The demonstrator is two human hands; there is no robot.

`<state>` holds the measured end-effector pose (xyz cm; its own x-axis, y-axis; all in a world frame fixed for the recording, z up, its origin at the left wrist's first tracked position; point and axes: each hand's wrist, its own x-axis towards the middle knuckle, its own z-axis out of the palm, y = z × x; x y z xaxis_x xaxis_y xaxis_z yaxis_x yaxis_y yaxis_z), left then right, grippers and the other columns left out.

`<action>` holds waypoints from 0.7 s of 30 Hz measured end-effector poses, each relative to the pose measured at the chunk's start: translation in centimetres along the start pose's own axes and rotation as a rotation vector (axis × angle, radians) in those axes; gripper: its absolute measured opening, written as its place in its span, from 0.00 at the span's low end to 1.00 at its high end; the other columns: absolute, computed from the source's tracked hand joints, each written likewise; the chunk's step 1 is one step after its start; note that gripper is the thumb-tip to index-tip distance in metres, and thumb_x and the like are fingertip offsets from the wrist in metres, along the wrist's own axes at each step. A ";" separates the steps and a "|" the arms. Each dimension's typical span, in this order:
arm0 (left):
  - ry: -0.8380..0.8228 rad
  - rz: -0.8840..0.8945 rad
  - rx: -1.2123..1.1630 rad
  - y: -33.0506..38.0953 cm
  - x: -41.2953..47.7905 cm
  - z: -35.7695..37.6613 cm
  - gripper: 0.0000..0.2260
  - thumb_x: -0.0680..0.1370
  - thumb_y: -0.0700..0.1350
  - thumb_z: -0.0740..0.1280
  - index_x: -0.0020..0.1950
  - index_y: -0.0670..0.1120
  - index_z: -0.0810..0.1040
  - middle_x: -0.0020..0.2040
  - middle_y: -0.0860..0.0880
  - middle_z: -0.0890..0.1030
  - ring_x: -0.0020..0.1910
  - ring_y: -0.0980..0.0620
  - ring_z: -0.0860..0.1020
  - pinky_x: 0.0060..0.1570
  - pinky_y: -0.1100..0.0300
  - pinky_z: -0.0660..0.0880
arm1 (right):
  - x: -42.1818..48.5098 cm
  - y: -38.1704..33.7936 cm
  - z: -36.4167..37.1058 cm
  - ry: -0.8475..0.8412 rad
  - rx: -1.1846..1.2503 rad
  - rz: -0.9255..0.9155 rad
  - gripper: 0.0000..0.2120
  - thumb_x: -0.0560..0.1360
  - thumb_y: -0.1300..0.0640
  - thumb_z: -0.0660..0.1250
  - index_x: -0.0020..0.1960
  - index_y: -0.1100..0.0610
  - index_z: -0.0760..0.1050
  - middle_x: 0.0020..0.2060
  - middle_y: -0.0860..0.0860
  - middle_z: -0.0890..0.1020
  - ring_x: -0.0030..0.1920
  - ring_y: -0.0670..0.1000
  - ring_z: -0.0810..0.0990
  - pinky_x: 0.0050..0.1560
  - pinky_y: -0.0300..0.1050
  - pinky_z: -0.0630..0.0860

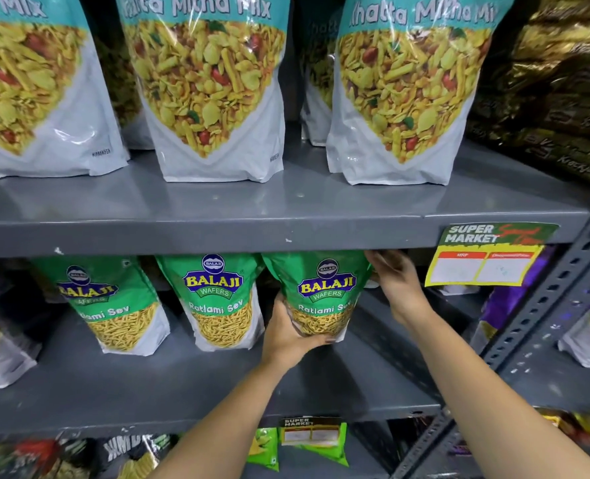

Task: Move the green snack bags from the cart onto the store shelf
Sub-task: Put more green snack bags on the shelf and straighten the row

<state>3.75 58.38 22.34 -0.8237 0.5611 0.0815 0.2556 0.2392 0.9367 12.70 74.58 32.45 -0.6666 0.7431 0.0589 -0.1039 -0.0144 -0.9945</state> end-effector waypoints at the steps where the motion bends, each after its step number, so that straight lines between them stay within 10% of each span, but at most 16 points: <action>1: 0.001 -0.005 0.028 0.0 0.0 0.3 0.49 0.52 0.52 0.83 0.67 0.50 0.62 0.53 0.61 0.75 0.49 0.67 0.75 0.42 0.85 0.65 | -0.2 0.1 -0.3 0.007 -0.007 -0.006 0.16 0.84 0.63 0.65 0.71 0.60 0.74 0.54 0.47 0.85 0.49 0.43 0.84 0.43 0.33 0.84; 7: -0.009 -0.033 0.097 1.0 -1.6 3.5 0.50 0.51 0.59 0.81 0.68 0.55 0.60 0.61 0.56 0.79 0.59 0.52 0.78 0.54 0.60 0.75 | -1.8 -0.5 -3.5 0.135 -0.041 0.014 0.09 0.85 0.57 0.65 0.62 0.48 0.78 0.69 0.54 0.80 0.71 0.59 0.77 0.77 0.65 0.71; 11: -0.024 -0.002 0.068 2.1 -3.0 6.1 0.51 0.50 0.61 0.81 0.69 0.56 0.61 0.61 0.53 0.79 0.59 0.50 0.78 0.52 0.57 0.75 | -2.8 -1.0 -5.6 0.292 -0.018 0.037 0.16 0.85 0.62 0.63 0.73 0.60 0.73 0.74 0.58 0.76 0.61 0.52 0.78 0.59 0.47 0.76; 18: -0.025 0.009 0.067 2.4 -3.5 8.3 0.49 0.53 0.60 0.80 0.69 0.56 0.60 0.63 0.53 0.78 0.60 0.49 0.78 0.52 0.56 0.75 | -4.3 -2.4 -6.1 0.355 0.088 -0.010 0.17 0.85 0.68 0.62 0.49 0.46 0.74 0.69 0.55 0.79 0.56 0.49 0.78 0.54 0.37 0.75; 21: -0.147 0.019 -0.019 1.9 -4.0 7.3 0.47 0.57 0.64 0.78 0.71 0.59 0.59 0.68 0.58 0.74 0.64 0.56 0.74 0.61 0.56 0.74 | -5.1 -2.3 -5.7 0.392 0.020 -0.104 0.18 0.87 0.66 0.58 0.71 0.50 0.72 0.65 0.44 0.72 0.61 0.43 0.71 0.39 0.24 0.72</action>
<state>11.23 62.38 21.34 -0.7355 0.6758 0.0494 0.2594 0.2135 0.9419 20.58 74.60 33.98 -0.3204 0.9400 0.1173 -0.1729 0.0637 -0.9829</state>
